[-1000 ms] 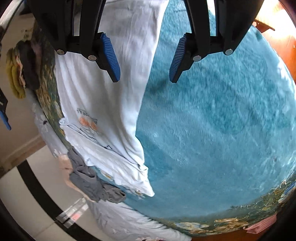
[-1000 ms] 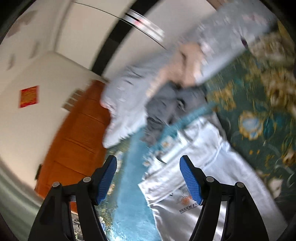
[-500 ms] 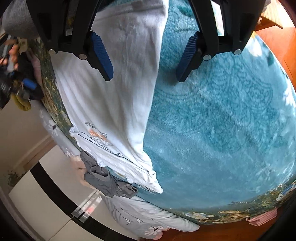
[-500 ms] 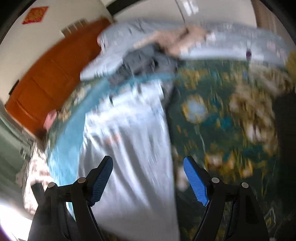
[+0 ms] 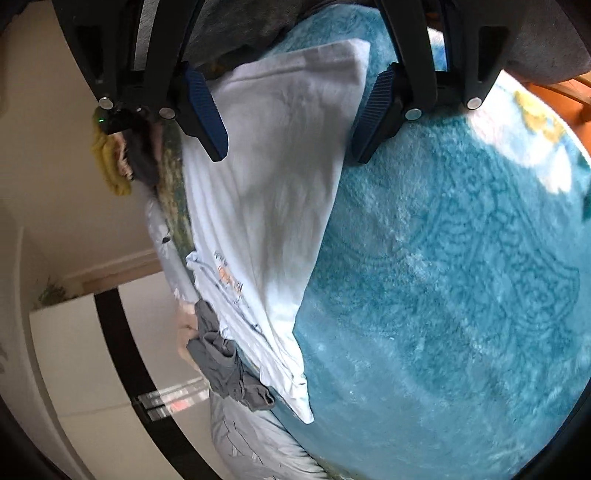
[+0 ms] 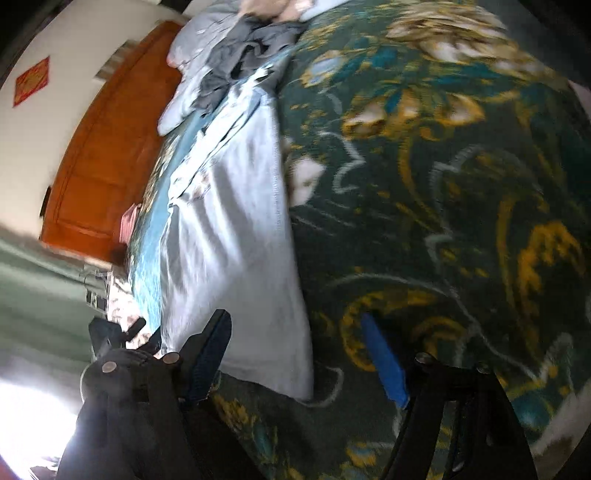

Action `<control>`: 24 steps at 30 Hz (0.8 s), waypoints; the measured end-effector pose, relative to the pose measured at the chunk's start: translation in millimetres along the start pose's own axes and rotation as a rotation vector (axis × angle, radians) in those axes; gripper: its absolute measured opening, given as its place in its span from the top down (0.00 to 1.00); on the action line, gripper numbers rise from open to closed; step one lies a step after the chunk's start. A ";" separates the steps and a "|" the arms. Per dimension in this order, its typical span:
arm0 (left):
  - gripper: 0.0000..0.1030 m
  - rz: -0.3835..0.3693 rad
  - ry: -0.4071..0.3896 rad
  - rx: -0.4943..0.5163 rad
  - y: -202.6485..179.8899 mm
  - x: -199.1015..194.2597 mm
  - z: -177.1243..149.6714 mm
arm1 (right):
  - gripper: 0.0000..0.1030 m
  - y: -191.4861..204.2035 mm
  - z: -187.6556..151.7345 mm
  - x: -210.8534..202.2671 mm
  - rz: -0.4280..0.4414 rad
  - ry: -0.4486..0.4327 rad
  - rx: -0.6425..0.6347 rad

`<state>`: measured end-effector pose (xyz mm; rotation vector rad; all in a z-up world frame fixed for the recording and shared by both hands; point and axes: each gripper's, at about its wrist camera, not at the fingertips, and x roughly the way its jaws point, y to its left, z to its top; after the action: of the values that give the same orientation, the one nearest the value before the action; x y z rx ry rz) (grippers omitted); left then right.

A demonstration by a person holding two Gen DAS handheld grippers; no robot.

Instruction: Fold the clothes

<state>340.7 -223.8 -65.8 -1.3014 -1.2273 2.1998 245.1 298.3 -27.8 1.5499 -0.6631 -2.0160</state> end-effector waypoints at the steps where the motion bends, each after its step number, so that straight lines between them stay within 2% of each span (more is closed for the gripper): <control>1: 0.29 -0.018 -0.001 -0.007 0.9 1.8 1.4 | 0.30 3.0 4.0 4.8 0.021 0.004 -0.018; 5: 0.29 -0.095 -0.006 -0.054 5.7 7.4 12.3 | 0.34 11.0 21.2 23.8 0.083 0.007 -0.062; 8: 0.29 -0.147 -0.008 -0.080 8.0 14.3 23.8 | 0.35 9.0 35.7 34.2 0.124 -0.004 -0.045; 13: 0.29 -0.159 0.021 -0.068 0.2 31.8 39.8 | 0.40 8.1 53.8 45.7 0.166 -0.012 -0.020; 16: 0.32 -0.167 0.021 -0.070 -2.0 37.5 47.0 | 0.49 8.8 60.2 52.3 0.194 -0.017 -0.011; 17: 0.38 -0.158 0.018 -0.074 0.0 37.8 47.0 | 0.54 8.5 60.1 54.2 0.204 -0.016 -0.009; 18: 0.43 -0.150 0.014 -0.078 2.0 38.2 47.0 | 0.64 7.7 60.0 55.7 0.208 -0.016 -0.006; 19: 0.55 -0.141 0.010 -0.082 4.1 38.5 47.0 | 0.71 5.7 59.7 56.3 0.196 -0.018 -0.002; 20: 0.70 -0.123 0.005 -0.092 7.7 38.5 46.2 | 0.84 3.2 59.3 56.8 0.184 -0.021 0.004; 21: 0.79 -0.096 -0.002 -0.107 13.0 38.1 44.6 | 0.95 -0.8 58.8 57.3 0.171 -0.027 0.017; 22: 0.94 -0.077 -0.008 -0.124 18.5 36.7 43.1 | 0.95 -4.7 58.1 57.3 0.166 -0.032 0.030; 24: 0.97 -0.060 -0.033 -0.136 21.9 30.7 39.3 | 0.96 -6.4 56.1 55.2 0.166 -0.041 0.030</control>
<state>295.0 -237.9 -91.9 -1.2647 -1.4320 2.1371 177.8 271.0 -58.9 1.4241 -0.8139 -1.9260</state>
